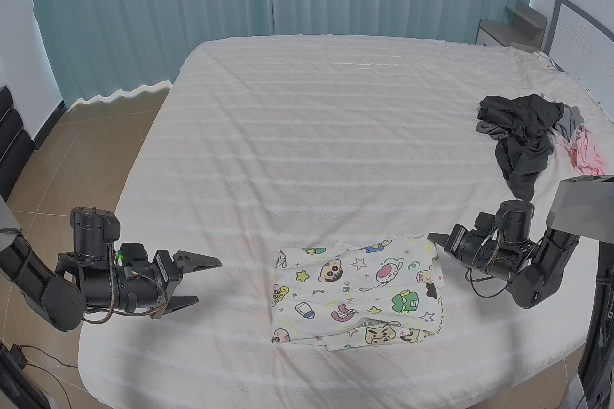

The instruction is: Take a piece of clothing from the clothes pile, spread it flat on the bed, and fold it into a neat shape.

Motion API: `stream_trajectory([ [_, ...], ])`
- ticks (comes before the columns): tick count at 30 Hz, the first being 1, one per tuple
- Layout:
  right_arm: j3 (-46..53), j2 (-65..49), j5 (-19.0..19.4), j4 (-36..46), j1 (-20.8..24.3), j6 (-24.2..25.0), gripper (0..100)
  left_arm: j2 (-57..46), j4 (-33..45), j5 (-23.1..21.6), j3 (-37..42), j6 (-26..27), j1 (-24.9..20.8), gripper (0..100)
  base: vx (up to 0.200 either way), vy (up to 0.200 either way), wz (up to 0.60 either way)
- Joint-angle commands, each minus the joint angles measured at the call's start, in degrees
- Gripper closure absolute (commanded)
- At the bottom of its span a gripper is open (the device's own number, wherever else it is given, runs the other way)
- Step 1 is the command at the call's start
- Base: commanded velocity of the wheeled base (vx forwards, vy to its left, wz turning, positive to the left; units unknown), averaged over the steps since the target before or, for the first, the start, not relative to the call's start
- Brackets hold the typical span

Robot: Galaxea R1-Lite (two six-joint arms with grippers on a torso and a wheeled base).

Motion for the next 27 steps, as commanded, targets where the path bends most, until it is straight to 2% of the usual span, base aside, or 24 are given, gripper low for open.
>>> stream_trajectory([
  [1, -0.09, 0.95, -0.10, -0.86, -0.09, 0.13, 100, 0.07, -0.03, -0.01, 0.01, -0.02, -0.02, 0, 0.000, 0.000, 0.00],
  [12, -2.29, 3.41, -1.60, -0.86, -2.11, 0.13, 100, 0.07, -0.03, 0.25, 0.01, -0.02, -0.02, 0, 0.000, 0.000, 0.00],
  [21, -1.94, 3.76, -1.42, -0.77, -1.84, 0.49, 100, 0.07, -0.03, 0.34, 0.01, -0.02, -0.02, 0, 0.000, 0.000, 0.00],
  [22, -1.76, 3.76, -1.42, -0.77, -1.84, 0.49, 0, 0.07, -0.03, 0.34, 0.01, -0.02, -0.02, 0, 0.000, 0.000, 0.00],
  [25, 0.43, 2.36, -1.42, -0.77, -2.37, 0.31, 0, -0.19, -0.03, 0.78, -0.60, 0.07, -0.37, 0, 0.000, 0.000, 0.00],
  [27, 3.16, -0.02, -0.80, -0.77, -3.34, 0.13, 0, -0.10, -0.03, 2.89, -1.84, 0.86, -2.13, 0, 0.000, 0.000, 0.00],
])
